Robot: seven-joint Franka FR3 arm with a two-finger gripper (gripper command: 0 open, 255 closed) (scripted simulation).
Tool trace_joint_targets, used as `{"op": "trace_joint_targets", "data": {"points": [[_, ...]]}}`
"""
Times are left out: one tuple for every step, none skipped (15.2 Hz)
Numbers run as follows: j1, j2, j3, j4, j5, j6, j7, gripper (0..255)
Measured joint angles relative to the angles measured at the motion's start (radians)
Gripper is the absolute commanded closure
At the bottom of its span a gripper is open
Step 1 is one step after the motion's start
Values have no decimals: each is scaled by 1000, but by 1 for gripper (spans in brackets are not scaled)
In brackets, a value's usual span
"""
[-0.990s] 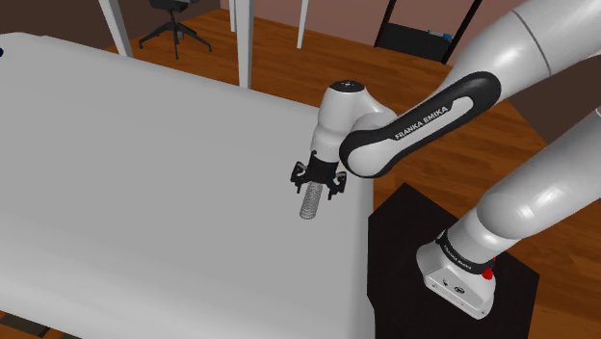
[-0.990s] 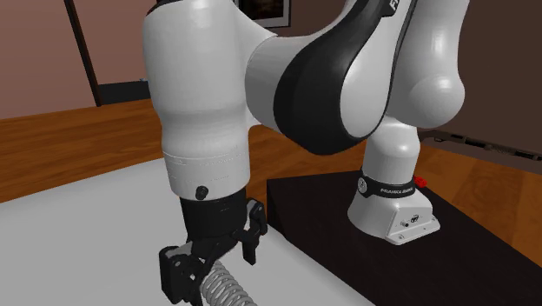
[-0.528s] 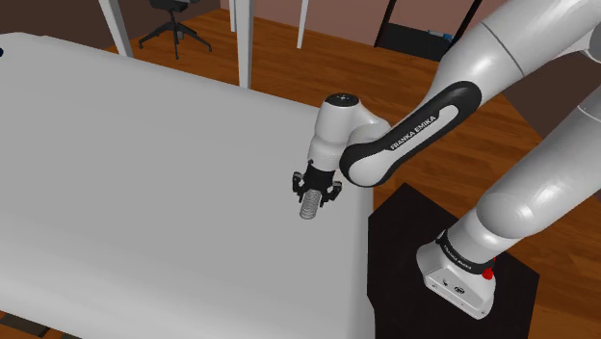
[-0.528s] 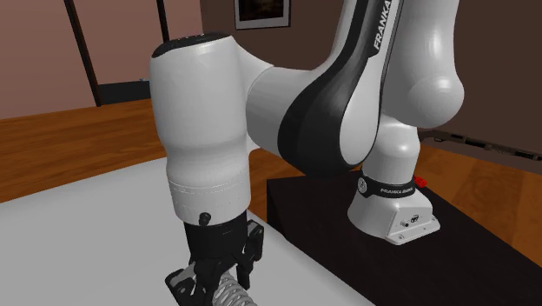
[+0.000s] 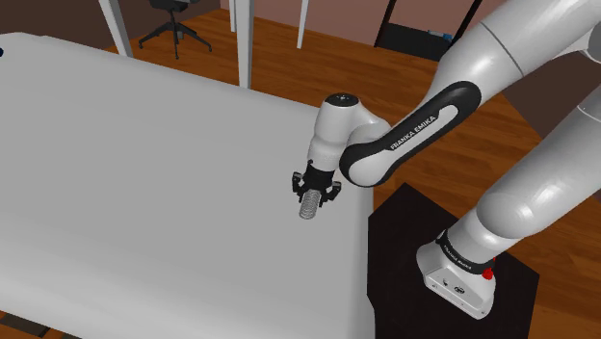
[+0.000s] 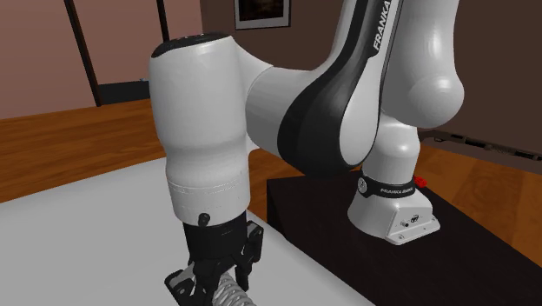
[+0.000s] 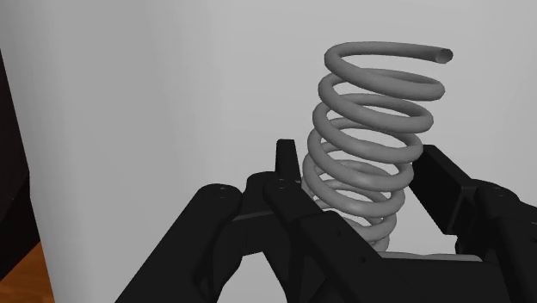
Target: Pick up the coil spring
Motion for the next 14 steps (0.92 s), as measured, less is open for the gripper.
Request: {"op": "trace_joint_targets", "data": {"points": [[0, -1, 0, -1, 1, 0, -1, 255], [-1, -9, 2, -3, 12, -5, -10, 255], [-1, -20, 4, 1, 27, -17, -21, 255], [-1, -39, 7, 1, 50, -31, -37, 255], [0, -56, 9, 3, 71, -46, -52, 255], [2, -74, 10, 1, 93, -59, -67, 255], [4, -93, 9, 4, 113, -77, -84, 255], [7, -111, 8, 7, 132, -94, -97, 255], [10, -128, 6, 10, 149, -111, -108, 255], [14, -146, 3, 12, 166, -128, -121, 255], [17, -161, 1, 17, 179, -145, -130, 255], [22, -179, -2, 18, 194, -161, -139, 255], [24, -193, -7, 21, 205, -176, -149, 255], [27, -207, -11, 25, 215, -193, -157, 255]]}}
